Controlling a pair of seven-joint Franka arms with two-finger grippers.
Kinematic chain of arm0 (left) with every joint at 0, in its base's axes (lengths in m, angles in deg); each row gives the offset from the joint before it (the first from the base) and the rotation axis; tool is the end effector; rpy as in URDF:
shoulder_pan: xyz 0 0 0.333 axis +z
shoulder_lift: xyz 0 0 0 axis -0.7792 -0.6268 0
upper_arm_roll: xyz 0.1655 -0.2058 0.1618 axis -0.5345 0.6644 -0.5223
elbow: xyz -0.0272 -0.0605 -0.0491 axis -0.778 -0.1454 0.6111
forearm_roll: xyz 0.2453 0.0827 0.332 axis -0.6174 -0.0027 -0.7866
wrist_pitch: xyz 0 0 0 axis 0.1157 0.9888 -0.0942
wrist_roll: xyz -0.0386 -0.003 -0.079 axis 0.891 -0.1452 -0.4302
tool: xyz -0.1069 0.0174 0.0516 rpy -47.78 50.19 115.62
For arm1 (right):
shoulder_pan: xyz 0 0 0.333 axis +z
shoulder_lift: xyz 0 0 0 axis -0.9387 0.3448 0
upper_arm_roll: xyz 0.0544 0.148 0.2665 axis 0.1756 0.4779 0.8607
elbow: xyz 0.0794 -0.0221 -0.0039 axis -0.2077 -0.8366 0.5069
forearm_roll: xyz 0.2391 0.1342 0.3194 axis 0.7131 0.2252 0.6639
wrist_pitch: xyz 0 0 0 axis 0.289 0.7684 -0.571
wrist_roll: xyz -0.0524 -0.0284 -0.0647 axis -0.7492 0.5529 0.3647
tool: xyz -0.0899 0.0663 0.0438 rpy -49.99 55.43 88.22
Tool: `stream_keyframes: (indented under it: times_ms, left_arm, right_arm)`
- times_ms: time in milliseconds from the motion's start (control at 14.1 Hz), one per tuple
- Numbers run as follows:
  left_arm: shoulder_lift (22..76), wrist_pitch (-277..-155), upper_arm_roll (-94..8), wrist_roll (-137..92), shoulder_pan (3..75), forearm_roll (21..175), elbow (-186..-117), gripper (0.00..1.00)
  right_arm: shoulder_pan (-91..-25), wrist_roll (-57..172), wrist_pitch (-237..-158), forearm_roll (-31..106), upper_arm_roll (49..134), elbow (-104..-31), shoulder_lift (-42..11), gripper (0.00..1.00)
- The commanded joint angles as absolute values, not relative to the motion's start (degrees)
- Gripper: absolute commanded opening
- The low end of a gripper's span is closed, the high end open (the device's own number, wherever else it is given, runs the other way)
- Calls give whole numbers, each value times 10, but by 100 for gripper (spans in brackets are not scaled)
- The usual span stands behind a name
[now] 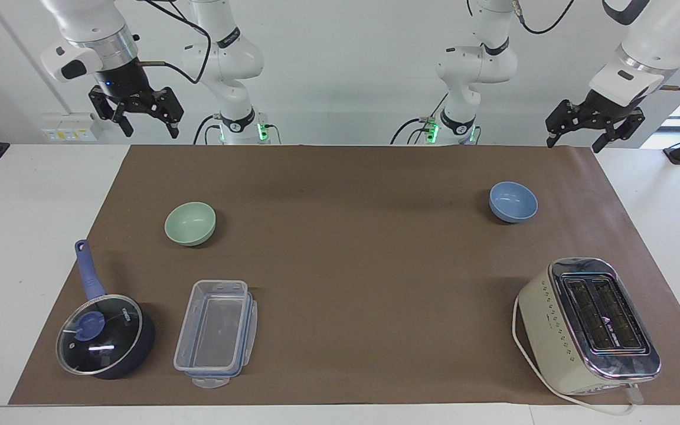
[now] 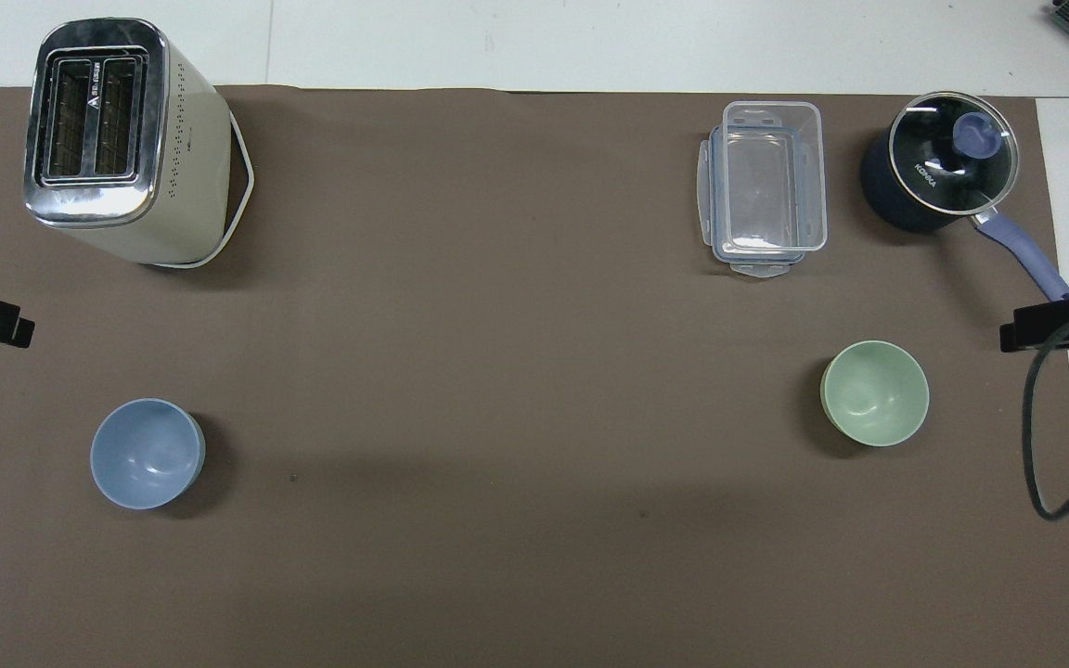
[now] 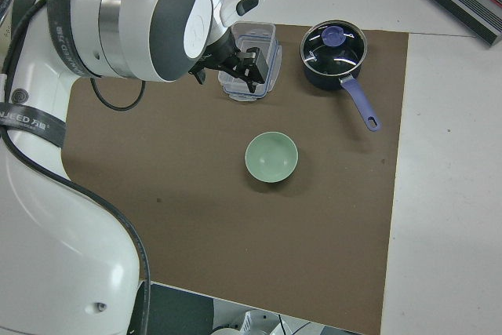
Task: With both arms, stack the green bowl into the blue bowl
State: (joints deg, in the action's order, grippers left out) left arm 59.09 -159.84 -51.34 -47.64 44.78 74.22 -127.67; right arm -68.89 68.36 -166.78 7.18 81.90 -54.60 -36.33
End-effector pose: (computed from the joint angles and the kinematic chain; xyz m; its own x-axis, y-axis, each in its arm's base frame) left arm 0.5650 -0.0107 0.6395 0.9808 -0.1903 -0.0429 -0.1892 -0.9815 0.0290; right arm 0.5459 -0.0184 0.6469 0.9968 -0.0783 0.0186 -0.0782 -0.9969 -0.0072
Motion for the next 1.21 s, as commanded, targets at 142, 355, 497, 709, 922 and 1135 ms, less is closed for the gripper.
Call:
stream_keyframes:
  times_ms: [142, 355, 497, 709, 922, 1135]
  left_arm:
    - [601, -1592, -515, -488, 447, 737, -1286, 100]
    - [601, -1592, -513, -480, 443, 738, -1285, 100]
    - [601, -1591, -511, -480, 443, 738, -1285, 100]
    - [601, -1590, -511, -480, 442, 738, -1286, 100]
    - [601, -1590, -511, -480, 443, 738, -1286, 100]
    - [602, -1591, -511, -479, 443, 738, -1287, 100]
  right_arm:
    - [-704, 646, -1676, 70, 817, -553, -369, 100]
    - [-704, 648, -1676, 73, 817, -553, -369, 100]
    - [-704, 648, -1675, 73, 817, -553, -369, 100]
    - [-704, 649, -1677, 73, 817, -554, -370, 100]
    - [-705, 648, -1675, 73, 817, -554, -371, 100]
    - [-705, 649, -1678, 73, 816, -556, -371, 100]
